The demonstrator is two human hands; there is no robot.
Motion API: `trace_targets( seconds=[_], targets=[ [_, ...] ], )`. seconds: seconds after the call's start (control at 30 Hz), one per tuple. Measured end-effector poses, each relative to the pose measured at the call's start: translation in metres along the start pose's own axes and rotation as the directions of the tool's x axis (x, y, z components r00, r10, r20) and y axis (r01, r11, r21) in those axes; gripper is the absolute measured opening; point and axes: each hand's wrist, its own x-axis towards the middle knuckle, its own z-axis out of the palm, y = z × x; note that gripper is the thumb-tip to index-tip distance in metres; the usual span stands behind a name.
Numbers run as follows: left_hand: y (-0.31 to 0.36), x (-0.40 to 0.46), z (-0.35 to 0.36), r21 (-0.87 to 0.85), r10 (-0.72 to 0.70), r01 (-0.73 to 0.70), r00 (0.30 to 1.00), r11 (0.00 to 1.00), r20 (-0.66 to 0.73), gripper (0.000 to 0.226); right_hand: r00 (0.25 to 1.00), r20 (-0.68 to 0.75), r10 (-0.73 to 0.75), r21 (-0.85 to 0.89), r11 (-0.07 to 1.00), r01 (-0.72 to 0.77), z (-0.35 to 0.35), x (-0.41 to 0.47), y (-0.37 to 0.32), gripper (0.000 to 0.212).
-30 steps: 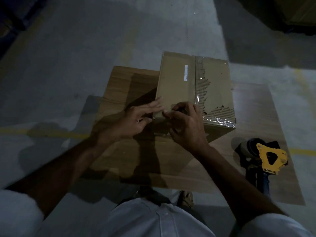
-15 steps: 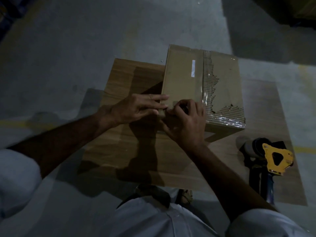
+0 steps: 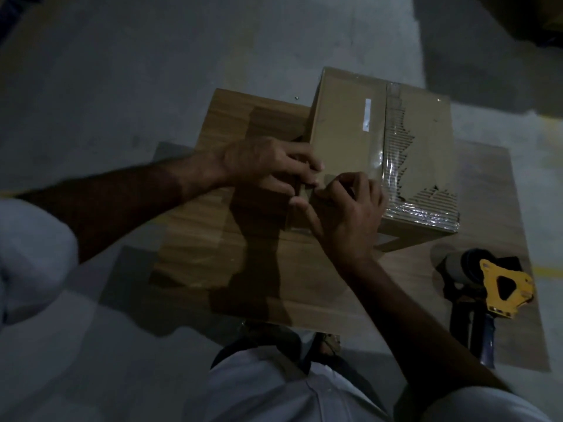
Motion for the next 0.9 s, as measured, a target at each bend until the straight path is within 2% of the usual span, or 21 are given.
trace_targets(
  seconds=[0.07, 0.13, 0.2, 0.33, 0.43, 0.53, 0.6, 0.7, 0.8, 0.9],
  targets=[
    [-0.001, -0.005, -0.002, -0.089, -0.070, 0.072, 0.997, 0.993, 0.028, 0.040, 0.997, -0.022, -0.068, -0.035, 0.997, 0.067, 0.003, -0.005, 0.006, 0.047],
    [0.004, -0.005, 0.002, -0.159, -0.096, 0.094, 0.995, 0.983, -0.008, 0.039, 0.994, 0.010, -0.109, -0.041, 0.993, 0.110, 0.001, -0.009, 0.011, 0.041],
    [0.006, -0.004, 0.006, -0.148, -0.128, 0.123, 0.991, 0.981, -0.030, 0.042, 0.991, 0.063, -0.117, -0.034, 0.992, 0.119, -0.004, -0.010, 0.012, 0.037],
    [0.014, -0.006, 0.010, -0.225, -0.244, 0.224, 0.968, 0.948, -0.063, 0.055, 0.976, 0.166, -0.142, 0.068, 0.989, 0.132, -0.016, 0.002, 0.018, 0.035],
    [0.026, -0.001, 0.019, -0.269, -0.306, 0.275, 0.948, 0.923, -0.080, 0.051, 0.979, 0.126, -0.162, 0.080, 0.985, 0.153, -0.020, 0.006, 0.027, 0.028],
    [0.036, 0.000, 0.030, -0.237, -0.348, 0.308, 0.926, 0.921, -0.149, 0.049, 0.987, 0.059, -0.150, 0.108, 0.984, 0.143, -0.018, -0.002, 0.023, 0.025],
    [0.042, 0.000, 0.031, -0.225, -0.372, 0.330, 0.911, 0.917, -0.178, 0.047, 0.980, 0.085, -0.179, 0.116, 0.979, 0.169, -0.021, -0.006, 0.023, 0.030],
    [0.047, 0.010, 0.032, -0.115, -0.406, 0.390, 0.881, 0.914, -0.241, 0.045, 0.957, 0.135, -0.258, 0.096, 0.964, 0.247, -0.035, -0.003, 0.035, 0.043],
    [0.060, 0.023, 0.041, -0.018, -0.432, 0.455, 0.832, 0.890, -0.347, 0.052, 0.981, 0.082, -0.178, 0.044, 0.984, 0.174, -0.050, 0.000, 0.058, 0.050],
    [0.071, 0.027, 0.061, -0.045, -0.496, 0.529, 0.760, 0.848, -0.419, 0.058, 0.993, 0.049, -0.110, 0.036, 0.994, 0.108, -0.051, -0.010, 0.074, 0.041]
  ],
)
